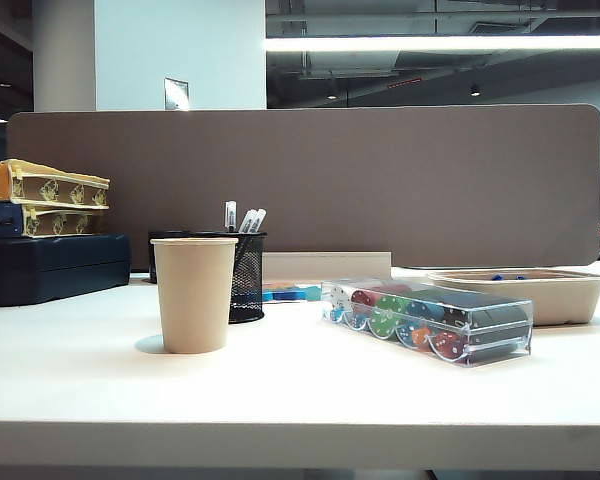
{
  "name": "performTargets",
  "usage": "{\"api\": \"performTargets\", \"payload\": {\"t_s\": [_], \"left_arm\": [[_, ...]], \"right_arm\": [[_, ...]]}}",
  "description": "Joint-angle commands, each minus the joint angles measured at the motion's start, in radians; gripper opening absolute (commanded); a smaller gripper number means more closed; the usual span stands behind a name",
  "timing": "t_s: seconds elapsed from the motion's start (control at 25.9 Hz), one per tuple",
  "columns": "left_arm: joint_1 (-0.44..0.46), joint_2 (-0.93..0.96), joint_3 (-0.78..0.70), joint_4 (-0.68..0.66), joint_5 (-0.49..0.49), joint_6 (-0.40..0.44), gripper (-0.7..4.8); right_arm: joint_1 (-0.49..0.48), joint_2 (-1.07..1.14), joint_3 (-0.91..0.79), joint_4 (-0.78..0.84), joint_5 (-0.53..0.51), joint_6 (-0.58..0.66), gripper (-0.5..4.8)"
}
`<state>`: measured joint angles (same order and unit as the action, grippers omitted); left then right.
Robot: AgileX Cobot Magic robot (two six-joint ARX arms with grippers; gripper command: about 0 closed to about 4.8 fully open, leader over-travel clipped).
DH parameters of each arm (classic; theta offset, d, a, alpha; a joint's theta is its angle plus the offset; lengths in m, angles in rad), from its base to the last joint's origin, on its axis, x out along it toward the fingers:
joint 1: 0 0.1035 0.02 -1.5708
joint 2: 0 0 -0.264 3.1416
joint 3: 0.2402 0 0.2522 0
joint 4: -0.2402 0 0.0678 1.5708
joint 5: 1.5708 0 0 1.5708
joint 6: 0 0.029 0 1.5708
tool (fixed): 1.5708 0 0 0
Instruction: Pick up one pen and put it in the pen container.
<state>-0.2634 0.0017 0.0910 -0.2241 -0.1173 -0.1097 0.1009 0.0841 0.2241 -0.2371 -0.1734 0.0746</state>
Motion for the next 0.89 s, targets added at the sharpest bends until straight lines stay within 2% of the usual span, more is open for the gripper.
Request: {"api": "performTargets", "payload": {"t_s": [0.04, 0.35, 0.54, 0.89], "left_arm": [[0.0, 0.001, 0.004, 0.015, -0.002, -0.003, -0.06], [0.0, 0.001, 0.004, 0.016, -0.002, -0.002, -0.06], [0.0, 0.001, 0.005, 0.016, -0.002, 0.004, -0.06], [0.0, 0.001, 0.005, 0.015, -0.002, 0.004, -0.06]], "right_arm": [[0.027, -0.003, 0.004, 0.009, 0.076, 0.004, -0.03], [0.047, -0.003, -0.009, 0.01, 0.122, 0.004, -0.03], [0.047, -0.003, -0.056, 0.028, 0.226, 0.004, -0.03], [0.044, -0.003, -0.108, 0.096, 0.271, 0.004, -0.03]]}}
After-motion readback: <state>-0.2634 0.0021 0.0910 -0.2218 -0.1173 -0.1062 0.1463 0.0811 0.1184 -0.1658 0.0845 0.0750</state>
